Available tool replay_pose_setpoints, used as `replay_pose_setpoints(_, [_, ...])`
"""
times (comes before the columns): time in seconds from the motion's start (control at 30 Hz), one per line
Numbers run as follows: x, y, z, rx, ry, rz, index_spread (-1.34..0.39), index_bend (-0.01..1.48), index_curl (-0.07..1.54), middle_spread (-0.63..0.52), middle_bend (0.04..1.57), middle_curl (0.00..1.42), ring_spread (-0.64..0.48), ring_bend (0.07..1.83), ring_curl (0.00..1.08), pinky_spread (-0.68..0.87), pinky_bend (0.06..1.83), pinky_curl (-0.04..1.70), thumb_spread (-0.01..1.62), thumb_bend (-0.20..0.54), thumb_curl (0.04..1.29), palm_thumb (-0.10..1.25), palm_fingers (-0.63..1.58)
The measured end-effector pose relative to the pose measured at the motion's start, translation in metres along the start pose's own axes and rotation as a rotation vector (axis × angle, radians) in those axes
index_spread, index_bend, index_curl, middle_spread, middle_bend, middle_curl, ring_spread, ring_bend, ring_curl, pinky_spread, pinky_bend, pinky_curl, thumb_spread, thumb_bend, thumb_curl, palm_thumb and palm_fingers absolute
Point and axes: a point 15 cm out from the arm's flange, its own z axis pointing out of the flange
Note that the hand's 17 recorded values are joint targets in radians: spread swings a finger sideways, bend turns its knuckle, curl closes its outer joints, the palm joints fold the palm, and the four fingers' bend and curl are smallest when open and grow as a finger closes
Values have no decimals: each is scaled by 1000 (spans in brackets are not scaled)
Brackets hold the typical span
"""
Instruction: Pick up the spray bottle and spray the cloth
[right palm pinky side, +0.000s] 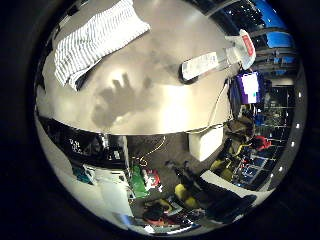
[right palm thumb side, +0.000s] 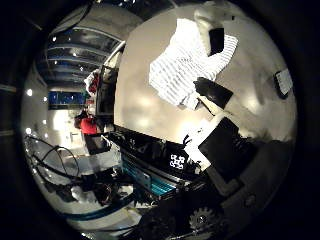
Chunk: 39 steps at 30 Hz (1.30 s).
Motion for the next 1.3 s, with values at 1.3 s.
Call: replay_pose_setpoints(1.3, [170,-39,-146,696,-212,697,-137,153,268,217,208,350,220,311,263,434,444,292,1040,-22,357,701,108])
